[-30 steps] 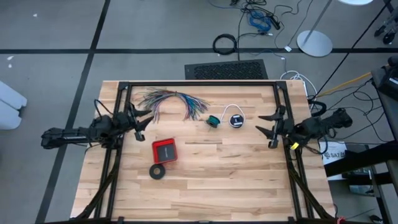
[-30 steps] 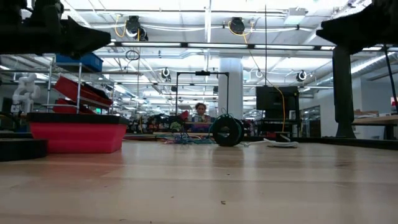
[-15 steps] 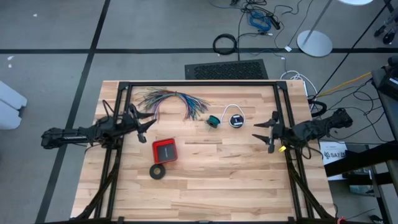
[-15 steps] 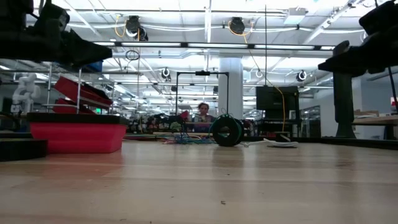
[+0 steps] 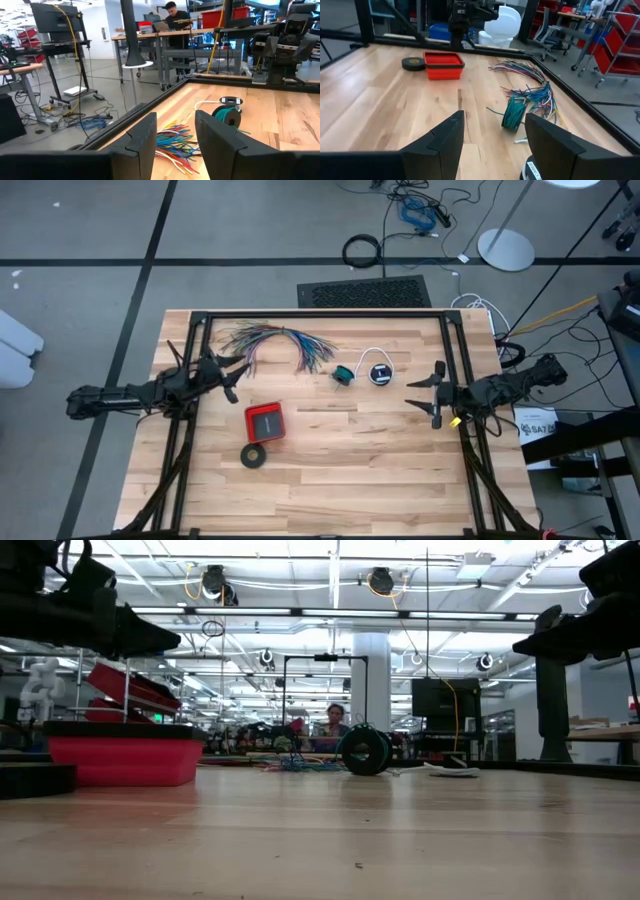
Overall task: Coil cords
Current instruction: Return to Home Position
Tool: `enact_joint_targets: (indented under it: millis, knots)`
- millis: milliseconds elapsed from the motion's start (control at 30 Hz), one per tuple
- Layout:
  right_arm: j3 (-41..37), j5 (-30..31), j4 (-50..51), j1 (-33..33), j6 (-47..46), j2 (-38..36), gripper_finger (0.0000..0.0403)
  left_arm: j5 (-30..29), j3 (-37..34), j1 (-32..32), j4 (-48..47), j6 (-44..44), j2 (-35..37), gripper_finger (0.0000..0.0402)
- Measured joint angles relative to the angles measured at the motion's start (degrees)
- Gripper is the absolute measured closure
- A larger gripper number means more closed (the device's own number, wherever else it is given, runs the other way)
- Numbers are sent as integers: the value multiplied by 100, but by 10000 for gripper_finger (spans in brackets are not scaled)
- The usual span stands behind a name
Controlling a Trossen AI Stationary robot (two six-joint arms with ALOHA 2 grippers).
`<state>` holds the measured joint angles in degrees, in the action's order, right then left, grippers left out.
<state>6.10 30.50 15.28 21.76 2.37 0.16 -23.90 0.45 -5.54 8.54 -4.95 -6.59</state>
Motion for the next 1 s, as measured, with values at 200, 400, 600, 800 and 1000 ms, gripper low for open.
enact_joint_targets:
  millis: [200, 400, 600, 800, 1000]
  knots:
    - [1, -44, -3, 0, -55, 0, 207, -2, 0, 0, -7, 2, 0, 259]
    - [1, -46, -55, 0, -64, 0, 207, -2, -2, 0, -8, 4, 0, 259]
    - [1, -49, -42, 0, -66, 0, 207, -2, -2, 0, -9, 7, 0, 259]
    - [1, -52, -34, 0, -66, 0, 207, -2, -2, 0, -8, 6, 0, 259]
    - [1, -55, -34, 0, -66, 0, 207, -2, -2, 0, -7, 7, 0, 259]
